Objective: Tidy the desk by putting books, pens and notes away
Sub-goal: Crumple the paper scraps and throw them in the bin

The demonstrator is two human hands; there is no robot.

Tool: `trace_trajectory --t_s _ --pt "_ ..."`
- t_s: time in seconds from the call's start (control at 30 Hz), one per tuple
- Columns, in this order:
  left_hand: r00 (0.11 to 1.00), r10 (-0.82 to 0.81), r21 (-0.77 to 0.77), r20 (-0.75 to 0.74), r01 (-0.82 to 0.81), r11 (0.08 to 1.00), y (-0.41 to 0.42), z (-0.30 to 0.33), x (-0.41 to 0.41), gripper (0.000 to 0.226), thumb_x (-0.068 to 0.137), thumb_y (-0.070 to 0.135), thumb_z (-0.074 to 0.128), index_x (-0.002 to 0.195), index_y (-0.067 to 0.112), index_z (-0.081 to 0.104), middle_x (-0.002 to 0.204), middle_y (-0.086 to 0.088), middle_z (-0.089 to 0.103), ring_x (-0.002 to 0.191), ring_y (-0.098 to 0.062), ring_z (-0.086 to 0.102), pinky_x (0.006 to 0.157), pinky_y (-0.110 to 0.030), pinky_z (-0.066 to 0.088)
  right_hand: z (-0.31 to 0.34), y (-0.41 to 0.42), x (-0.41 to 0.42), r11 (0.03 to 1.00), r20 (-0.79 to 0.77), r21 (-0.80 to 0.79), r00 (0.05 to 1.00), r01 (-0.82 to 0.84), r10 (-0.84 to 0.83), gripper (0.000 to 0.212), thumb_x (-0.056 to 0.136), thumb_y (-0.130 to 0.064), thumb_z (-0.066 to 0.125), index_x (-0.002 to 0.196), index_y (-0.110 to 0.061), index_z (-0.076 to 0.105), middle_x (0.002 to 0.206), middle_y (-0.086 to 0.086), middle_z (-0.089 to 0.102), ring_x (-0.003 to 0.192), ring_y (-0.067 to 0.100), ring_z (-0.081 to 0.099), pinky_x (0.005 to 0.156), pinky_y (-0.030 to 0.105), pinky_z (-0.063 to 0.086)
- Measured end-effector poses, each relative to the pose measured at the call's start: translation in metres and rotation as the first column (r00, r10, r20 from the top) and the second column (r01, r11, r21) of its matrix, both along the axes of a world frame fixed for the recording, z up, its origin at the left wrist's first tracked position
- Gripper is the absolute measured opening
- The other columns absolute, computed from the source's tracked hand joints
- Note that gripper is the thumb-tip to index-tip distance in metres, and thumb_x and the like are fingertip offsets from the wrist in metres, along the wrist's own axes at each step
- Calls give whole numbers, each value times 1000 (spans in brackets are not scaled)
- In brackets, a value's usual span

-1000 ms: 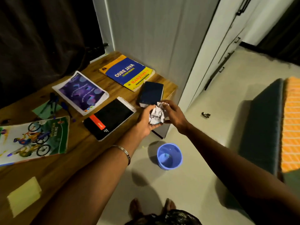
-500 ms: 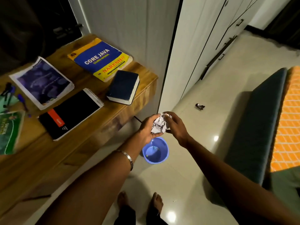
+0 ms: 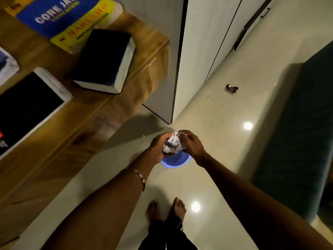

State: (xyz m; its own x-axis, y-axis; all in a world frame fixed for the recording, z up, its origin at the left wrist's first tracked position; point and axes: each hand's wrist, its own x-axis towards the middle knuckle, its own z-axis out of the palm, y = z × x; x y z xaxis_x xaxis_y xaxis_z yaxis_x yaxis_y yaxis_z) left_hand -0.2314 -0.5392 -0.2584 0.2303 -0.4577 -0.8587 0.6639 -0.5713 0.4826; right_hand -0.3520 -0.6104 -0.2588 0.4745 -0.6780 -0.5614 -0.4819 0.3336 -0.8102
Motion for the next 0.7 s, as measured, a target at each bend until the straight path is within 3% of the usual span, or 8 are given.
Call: trace_trajectory --t_s 0.1,0.2,0.37,0.53,0.6,0.7 --pt "1000 -25 37 -8 26 999 -5 -54 -2 25 90 28 54 106 13 67 104 -14 67 87 -26 65 66 -34 57 -43 -1 -1 999 -55 36 998 33 -31 18 97 -31 48 93 -30 65 92 -3 67 87 19 62 82 43 55" --pt "999 -49 73 -15 50 996 -10 -105 -5 22 90 26 55 102 11 67 104 -15 66 93 -29 63 82 -43 55 -92 -2 -3 996 -98 87 995 35 -26 25 100 -28 43 104 -13 63 91 3 62 83 21 58 75 40 52" --pt "997 -76 90 -10 76 993 -13 -182 -7 16 91 25 54 90 17 68 90 -8 68 83 -22 64 66 -34 55 -173 -3 -4 993 -124 107 992 43 -29 29 102 -21 41 109 0 60 87 3 58 70 10 54 67 26 47" --pt "997 -78 80 -26 80 994 -17 -238 -4 22 92 34 51 91 19 66 86 -5 69 77 -20 64 63 -29 50 -234 -6 -5 989 -109 140 993 56 -40 13 103 -28 40 103 -22 52 89 -6 57 75 1 53 72 27 48" --pt "995 -82 81 -47 86 993 -18 -253 -1 29 93 41 47 92 19 66 86 -4 69 77 -20 64 66 -30 47 -248 -9 -6 989 -121 134 992 57 -40 12 102 -34 42 108 -26 49 95 -6 58 84 10 58 81 32 50" --pt "997 -67 91 -49 71 993 -13 -262 2 29 90 46 51 99 23 67 96 -1 70 87 -19 63 74 -33 46 -258 -11 -8 991 -183 123 983 42 -19 29 100 -42 44 126 -30 48 113 -3 53 106 30 60 94 44 50"
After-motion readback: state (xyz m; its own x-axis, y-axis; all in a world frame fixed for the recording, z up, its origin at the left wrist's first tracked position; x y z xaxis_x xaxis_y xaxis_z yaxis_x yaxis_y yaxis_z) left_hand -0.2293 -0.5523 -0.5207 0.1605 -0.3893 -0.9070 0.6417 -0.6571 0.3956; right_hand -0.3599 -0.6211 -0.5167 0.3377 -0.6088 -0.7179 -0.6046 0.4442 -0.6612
